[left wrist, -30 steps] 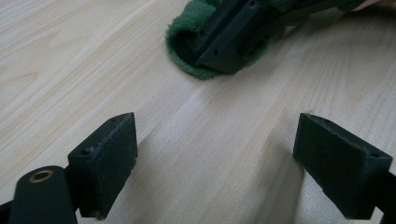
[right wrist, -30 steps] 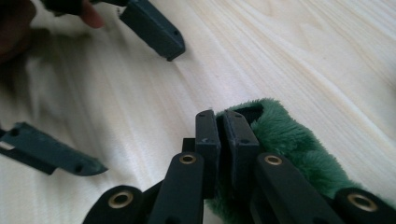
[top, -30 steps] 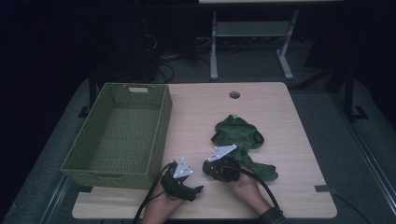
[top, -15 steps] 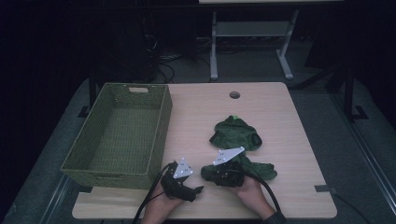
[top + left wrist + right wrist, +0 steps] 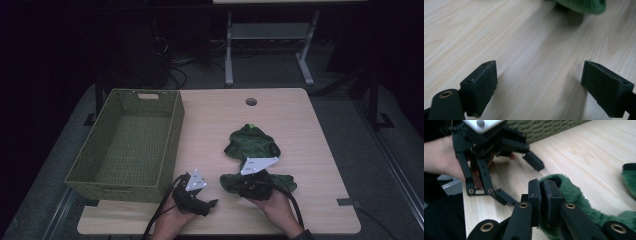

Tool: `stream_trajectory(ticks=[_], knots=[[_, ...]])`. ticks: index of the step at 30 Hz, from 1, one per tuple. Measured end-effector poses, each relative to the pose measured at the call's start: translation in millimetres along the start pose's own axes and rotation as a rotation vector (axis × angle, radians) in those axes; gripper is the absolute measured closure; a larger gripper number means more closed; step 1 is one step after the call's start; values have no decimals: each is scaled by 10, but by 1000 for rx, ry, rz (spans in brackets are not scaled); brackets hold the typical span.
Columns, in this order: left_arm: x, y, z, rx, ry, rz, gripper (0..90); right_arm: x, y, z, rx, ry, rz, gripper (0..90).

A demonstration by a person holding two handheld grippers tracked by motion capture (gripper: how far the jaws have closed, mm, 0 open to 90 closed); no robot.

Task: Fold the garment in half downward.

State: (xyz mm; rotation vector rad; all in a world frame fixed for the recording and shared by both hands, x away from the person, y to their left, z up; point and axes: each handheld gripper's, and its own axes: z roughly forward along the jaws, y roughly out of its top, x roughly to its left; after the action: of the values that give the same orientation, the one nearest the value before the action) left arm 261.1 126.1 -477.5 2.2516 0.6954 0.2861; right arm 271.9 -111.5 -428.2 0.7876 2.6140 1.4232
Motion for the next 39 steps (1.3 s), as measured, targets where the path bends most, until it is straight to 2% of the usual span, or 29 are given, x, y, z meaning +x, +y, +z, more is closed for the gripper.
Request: stream_trajectory(ticks=[10, 24, 30, 39], knots=[[0, 0, 0, 0, 0, -1, 128, -111, 63, -199, -52, -59, 6, 837], [2, 0, 0, 0, 1, 1, 129, -319, -49, -482, -71, -151, 53, 829], [-1, -1, 2, -4, 1, -2, 129, -422, -178, -559, -57, -200, 78, 824], [1, 0, 0, 0, 1, 1, 129, -554, -398, -651, 5, -278, 137, 770]])
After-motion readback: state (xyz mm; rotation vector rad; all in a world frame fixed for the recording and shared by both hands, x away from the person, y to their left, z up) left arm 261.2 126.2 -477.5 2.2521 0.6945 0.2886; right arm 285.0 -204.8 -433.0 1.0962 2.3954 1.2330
